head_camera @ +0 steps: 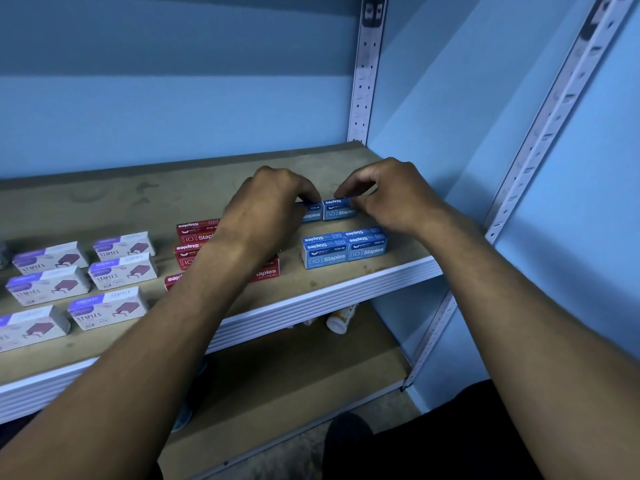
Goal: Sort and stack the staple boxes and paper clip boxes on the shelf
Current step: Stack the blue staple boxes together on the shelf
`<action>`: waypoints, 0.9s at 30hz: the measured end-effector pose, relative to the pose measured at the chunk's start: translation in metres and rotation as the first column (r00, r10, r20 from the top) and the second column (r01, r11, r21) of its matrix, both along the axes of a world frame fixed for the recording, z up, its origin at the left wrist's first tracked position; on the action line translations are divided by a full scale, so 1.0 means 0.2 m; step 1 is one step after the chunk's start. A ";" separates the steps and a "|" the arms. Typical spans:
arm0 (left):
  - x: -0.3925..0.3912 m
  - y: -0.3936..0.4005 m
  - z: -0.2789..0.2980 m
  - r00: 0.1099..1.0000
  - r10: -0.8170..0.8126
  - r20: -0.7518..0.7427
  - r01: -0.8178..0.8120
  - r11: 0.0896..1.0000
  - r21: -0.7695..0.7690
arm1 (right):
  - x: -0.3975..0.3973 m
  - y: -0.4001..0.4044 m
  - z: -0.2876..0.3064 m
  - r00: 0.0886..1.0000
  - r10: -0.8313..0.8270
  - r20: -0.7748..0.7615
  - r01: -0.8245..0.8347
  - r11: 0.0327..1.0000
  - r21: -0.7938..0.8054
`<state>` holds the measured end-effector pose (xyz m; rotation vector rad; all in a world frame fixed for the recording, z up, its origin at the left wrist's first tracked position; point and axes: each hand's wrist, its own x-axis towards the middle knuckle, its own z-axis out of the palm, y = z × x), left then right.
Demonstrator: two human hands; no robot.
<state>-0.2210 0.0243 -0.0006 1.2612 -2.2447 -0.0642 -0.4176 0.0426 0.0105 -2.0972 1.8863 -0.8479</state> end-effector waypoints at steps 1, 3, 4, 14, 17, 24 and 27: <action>0.00 0.00 0.01 1.000 -0.005 -0.012 0.005 1.000 -0.007 | 0.00 0.00 0.00 1.000 -0.003 0.010 0.003 1.000 -0.003; -0.01 0.02 0.02 0.999 -0.018 -0.032 0.017 0.999 -0.027 | -0.01 0.02 0.01 0.999 -0.015 0.035 0.016 1.000 -0.006; -0.01 0.02 0.02 0.999 -0.025 -0.044 0.023 0.999 -0.035 | -0.02 0.03 0.02 0.999 -0.022 0.049 0.023 1.000 -0.010; 0.01 0.12 0.09 0.988 -0.114 -0.108 0.111 0.993 -0.036 | -0.05 0.17 0.10 0.992 -0.006 0.127 0.011 0.999 -0.038; 0.01 0.15 0.09 0.988 -0.130 -0.087 0.128 0.991 -0.030 | -0.06 0.19 0.10 0.987 0.005 0.162 -0.006 1.000 0.008; 0.02 0.19 0.06 0.990 -0.127 -0.055 0.129 0.991 0.036 | -0.08 0.22 0.08 0.992 0.017 0.122 -0.028 0.996 0.090; 0.01 0.21 0.06 0.990 -0.130 -0.050 0.133 0.990 0.043 | -0.08 0.23 0.08 0.992 0.019 0.124 -0.032 0.994 0.104</action>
